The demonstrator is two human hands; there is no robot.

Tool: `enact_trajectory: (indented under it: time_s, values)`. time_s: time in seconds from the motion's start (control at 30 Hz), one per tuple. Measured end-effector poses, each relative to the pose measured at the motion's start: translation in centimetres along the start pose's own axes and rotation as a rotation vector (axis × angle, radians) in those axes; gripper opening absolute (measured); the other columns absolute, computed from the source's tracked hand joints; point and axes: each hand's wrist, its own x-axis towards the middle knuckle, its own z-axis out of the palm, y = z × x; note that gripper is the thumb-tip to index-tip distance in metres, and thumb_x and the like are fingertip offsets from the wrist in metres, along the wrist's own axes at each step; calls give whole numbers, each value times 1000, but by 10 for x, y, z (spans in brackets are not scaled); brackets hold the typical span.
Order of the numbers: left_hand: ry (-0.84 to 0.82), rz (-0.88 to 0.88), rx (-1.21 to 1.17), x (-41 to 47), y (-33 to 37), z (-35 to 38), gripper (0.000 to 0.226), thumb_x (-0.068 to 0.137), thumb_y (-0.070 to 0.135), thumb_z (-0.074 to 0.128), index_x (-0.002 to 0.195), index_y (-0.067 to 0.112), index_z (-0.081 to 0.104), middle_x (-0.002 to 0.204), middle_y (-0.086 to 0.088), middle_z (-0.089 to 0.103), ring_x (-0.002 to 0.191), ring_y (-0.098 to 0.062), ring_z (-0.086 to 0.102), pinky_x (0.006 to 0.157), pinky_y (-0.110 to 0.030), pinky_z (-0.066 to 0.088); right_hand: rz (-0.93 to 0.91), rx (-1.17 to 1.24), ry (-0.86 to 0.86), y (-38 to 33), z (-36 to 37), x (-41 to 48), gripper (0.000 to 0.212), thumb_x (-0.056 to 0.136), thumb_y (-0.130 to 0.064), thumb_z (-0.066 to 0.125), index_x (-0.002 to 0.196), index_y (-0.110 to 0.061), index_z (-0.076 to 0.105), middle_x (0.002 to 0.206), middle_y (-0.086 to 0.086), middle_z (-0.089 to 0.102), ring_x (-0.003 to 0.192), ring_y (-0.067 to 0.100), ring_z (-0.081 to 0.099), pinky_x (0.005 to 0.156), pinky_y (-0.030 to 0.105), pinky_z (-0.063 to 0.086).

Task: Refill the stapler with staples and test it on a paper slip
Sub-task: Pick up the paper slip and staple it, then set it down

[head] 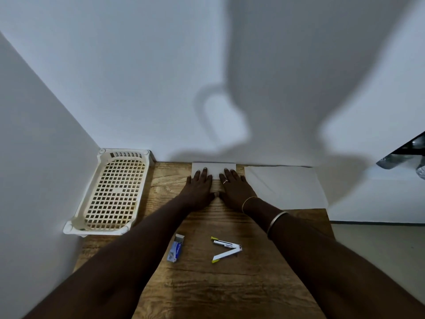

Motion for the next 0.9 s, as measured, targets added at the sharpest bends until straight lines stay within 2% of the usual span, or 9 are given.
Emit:
enact_trajectory:
  time_s: [0.4,0.6,0.77,0.9]
  values:
    - [31,18,-59,-11,-2,12,80,103,56,38,162,11,8,171,-15,-5,158,-34,-1,126,-55,9,-12,-10,35,2,13,-5,68,105,-48,36,160,-15,16,169,9,3,156,27,1,125,49,11]
    - [80,18,-119,-49,4,39,73,103,47,46,162,16,16,171,-11,-1,158,-30,0,126,-50,8,-31,-56,145,-7,33,-41,62,102,-51,38,155,-18,33,166,7,24,152,28,22,120,47,24]
    - [135,8,-209,-77,11,51,61,103,36,50,158,17,30,171,-8,11,158,-29,7,127,-48,14,-32,-43,227,-14,47,-73,50,102,-43,45,146,-18,50,157,7,42,144,29,38,113,47,35]
    - [255,-30,-372,-92,14,52,57,102,25,56,155,16,38,167,-4,28,156,-23,20,125,-35,20,-43,-28,366,-18,51,-88,40,98,-38,56,130,-17,65,141,7,60,129,29,55,101,45,48]
